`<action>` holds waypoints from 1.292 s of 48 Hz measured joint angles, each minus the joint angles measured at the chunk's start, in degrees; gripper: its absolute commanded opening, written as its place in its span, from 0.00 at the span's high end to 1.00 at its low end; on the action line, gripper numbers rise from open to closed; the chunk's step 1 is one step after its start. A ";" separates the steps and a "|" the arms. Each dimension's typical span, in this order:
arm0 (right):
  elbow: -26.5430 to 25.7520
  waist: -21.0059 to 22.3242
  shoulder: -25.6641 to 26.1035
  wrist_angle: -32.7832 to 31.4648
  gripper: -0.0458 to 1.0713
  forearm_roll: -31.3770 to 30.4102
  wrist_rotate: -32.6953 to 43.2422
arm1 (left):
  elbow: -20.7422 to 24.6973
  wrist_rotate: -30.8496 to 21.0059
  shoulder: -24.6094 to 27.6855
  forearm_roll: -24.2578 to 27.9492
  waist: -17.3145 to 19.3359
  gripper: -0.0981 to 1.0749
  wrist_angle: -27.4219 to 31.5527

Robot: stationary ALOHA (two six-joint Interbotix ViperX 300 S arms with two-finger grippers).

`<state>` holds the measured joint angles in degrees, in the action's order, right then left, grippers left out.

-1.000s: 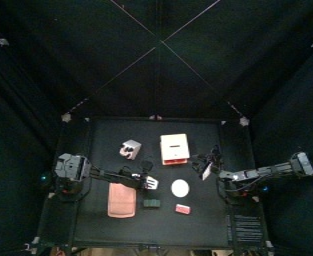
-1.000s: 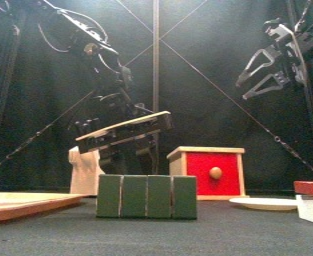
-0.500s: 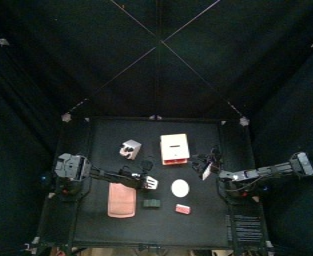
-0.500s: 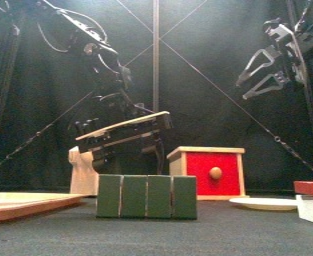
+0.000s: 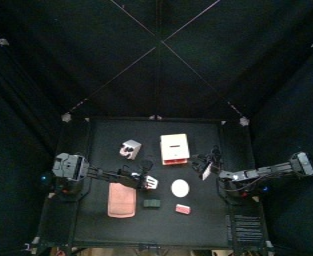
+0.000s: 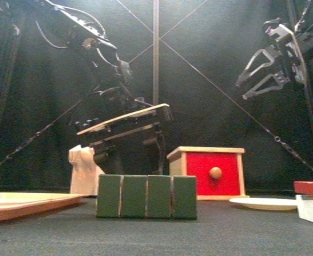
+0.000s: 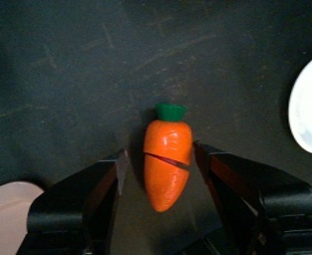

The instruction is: Put carrot above sushi roll

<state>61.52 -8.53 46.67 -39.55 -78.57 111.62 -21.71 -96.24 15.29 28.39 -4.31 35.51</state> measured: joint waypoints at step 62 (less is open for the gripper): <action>0.09 -0.09 0.00 0.35 0.19 2.11 0.18 | -0.09 0.44 -0.70 0.26 -0.09 0.15 0.18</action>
<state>61.61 -8.61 46.67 -39.20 -76.46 111.80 -21.80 -95.80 14.59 28.65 -4.39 35.68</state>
